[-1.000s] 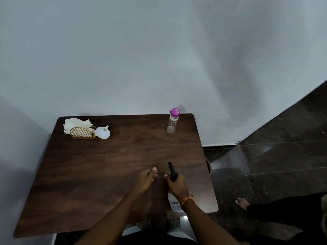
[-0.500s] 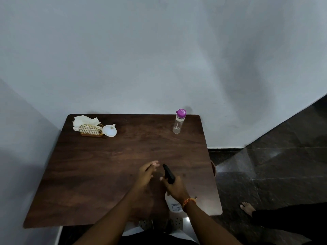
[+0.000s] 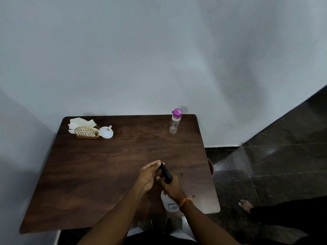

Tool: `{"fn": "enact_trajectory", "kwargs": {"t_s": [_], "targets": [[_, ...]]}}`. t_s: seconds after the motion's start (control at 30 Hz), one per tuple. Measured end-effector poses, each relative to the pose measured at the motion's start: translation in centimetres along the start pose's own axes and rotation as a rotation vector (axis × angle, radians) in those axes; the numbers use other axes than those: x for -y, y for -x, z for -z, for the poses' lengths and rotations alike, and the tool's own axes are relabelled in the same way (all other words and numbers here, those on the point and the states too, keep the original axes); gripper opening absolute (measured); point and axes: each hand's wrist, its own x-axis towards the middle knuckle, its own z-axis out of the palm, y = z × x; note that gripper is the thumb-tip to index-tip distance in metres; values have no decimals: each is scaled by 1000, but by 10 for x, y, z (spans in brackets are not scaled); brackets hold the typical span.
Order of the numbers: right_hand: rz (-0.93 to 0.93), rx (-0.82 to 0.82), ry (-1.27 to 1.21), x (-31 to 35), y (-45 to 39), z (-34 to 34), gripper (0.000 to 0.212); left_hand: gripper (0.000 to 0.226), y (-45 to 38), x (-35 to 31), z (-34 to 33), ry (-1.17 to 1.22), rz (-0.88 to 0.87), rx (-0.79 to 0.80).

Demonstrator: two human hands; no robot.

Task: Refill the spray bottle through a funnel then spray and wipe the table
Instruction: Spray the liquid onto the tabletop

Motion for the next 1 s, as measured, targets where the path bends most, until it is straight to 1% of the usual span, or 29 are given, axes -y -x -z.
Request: {"fn": "enact_trajectory", "kwargs": {"t_s": [0.07, 0.13, 0.17, 0.23, 0.3, 0.37, 0.4, 0.47, 0.57, 0.7, 0.77, 0.83, 0.9, 1.0], "targets": [[-3, -12, 26, -4, 3, 1, 15, 17, -3, 2, 0, -25, 33, -21], [-15, -35, 56, -11, 5, 3, 18, 12, -4, 3, -2, -67, 51, -25], [-26, -47, 67, -14, 6, 4, 21, 13, -5, 4, -3, -87, 53, -23], [-58, -77, 92, -21, 5, 5, 26, 24, -4, 7, -7, -115, 41, -28], [-100, -146, 111, -27, 3, 8, 24, 36, -4, 10, -10, -184, 18, -46], [-160, -241, 117, -30, 2, 14, 29, 38, -2, 11, -8, -281, 3, -46], [-195, -282, 131, -30, 2, 19, 31, 43, -2, 10, -6, -315, -6, -54], [-274, -341, 166, -31, 2, 30, 31, 47, -3, 10, 1, -365, -12, -80], [-327, -398, 188, -32, 2, 41, 30, 44, -6, 10, 11, -399, -15, -132], [-287, -358, 148, -39, 4, 49, 37, 36, -9, 12, 17, -428, 17, -172], [-269, -316, 138, -41, 6, 48, 38, 33, -9, 13, 18, -419, 19, -163], [-233, -275, 122, -39, 8, 42, 38, 35, -7, 14, 14, -409, 21, -127], [-190, -249, 143, -35, 8, 34, 34, 40, -7, 15, 5, -416, 22, -87], [-134, -205, 181, -28, 10, 23, 18, 41, -2, 14, -15, -428, 8, -45]]}}
